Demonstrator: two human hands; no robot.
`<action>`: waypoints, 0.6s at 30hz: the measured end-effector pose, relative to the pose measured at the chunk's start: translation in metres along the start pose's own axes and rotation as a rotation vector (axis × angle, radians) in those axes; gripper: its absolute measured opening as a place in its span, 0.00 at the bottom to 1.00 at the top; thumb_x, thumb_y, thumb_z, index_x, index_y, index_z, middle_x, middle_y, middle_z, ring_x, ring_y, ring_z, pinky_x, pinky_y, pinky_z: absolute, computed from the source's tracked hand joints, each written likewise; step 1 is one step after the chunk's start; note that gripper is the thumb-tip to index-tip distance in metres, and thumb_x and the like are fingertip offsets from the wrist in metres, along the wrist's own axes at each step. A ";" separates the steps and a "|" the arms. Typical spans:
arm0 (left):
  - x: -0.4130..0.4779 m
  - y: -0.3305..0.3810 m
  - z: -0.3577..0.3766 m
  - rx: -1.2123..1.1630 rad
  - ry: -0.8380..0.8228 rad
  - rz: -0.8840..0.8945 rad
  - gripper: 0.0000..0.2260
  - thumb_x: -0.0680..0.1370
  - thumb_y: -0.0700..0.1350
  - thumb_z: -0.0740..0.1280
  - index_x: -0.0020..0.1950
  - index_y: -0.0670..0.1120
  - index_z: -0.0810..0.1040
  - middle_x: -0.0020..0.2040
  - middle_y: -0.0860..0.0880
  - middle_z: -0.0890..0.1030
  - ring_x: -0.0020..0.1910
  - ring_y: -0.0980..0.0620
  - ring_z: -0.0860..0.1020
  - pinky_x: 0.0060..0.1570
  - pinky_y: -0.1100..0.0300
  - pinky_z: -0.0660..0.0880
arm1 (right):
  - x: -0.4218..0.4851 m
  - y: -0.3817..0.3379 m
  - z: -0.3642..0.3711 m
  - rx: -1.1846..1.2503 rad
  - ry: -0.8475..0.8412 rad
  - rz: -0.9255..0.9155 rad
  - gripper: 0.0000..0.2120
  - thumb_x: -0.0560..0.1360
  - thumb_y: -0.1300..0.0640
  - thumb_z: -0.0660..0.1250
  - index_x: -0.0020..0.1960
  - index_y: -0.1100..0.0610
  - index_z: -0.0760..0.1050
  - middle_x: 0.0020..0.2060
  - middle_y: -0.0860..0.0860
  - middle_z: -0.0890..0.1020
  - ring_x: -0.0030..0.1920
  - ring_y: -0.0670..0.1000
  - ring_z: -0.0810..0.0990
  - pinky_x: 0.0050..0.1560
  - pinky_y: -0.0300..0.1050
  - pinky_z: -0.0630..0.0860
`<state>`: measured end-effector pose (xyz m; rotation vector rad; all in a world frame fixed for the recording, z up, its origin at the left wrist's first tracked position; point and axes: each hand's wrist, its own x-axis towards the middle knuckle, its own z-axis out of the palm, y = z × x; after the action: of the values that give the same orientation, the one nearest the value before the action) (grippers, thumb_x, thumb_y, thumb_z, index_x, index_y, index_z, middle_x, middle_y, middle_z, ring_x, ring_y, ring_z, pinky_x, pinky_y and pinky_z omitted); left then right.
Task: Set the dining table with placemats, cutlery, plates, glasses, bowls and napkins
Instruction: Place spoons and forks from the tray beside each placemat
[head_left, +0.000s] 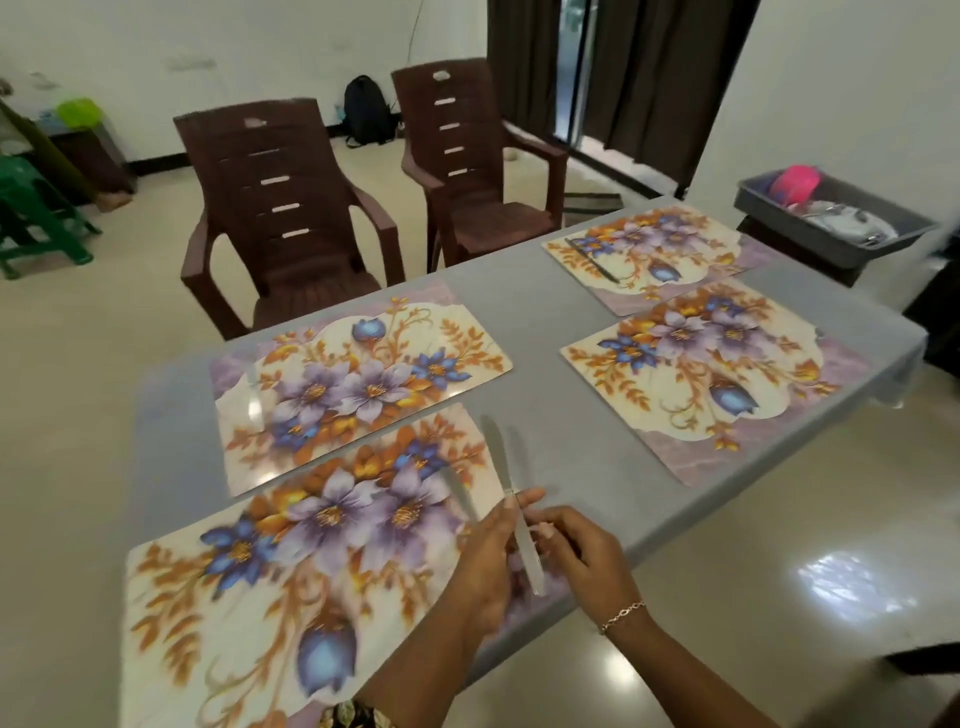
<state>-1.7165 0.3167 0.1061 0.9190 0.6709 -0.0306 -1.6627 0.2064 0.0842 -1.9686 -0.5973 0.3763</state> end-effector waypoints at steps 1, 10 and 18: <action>0.002 -0.002 0.018 0.012 -0.035 0.002 0.14 0.82 0.49 0.56 0.57 0.45 0.78 0.39 0.46 0.81 0.35 0.53 0.80 0.33 0.60 0.78 | 0.001 0.004 -0.013 0.029 0.000 0.022 0.11 0.72 0.48 0.62 0.46 0.53 0.78 0.38 0.48 0.83 0.40 0.45 0.81 0.44 0.46 0.78; 0.048 -0.033 0.156 0.244 -0.315 -0.004 0.14 0.82 0.47 0.57 0.64 0.47 0.76 0.28 0.45 0.63 0.22 0.54 0.68 0.27 0.64 0.70 | 0.006 0.051 -0.149 0.128 0.068 0.131 0.11 0.77 0.67 0.60 0.48 0.51 0.72 0.29 0.44 0.80 0.29 0.40 0.77 0.31 0.35 0.72; 0.125 -0.040 0.250 0.411 -0.174 0.054 0.10 0.81 0.44 0.61 0.61 0.50 0.74 0.50 0.47 0.78 0.43 0.53 0.76 0.31 0.66 0.74 | 0.043 0.108 -0.252 -0.098 0.316 0.205 0.10 0.76 0.66 0.62 0.51 0.52 0.73 0.37 0.46 0.79 0.39 0.44 0.77 0.44 0.39 0.72</action>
<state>-1.4983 0.1379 0.1141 1.3124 0.4843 -0.2039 -1.4743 0.0035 0.1008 -2.1350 -0.2158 0.1566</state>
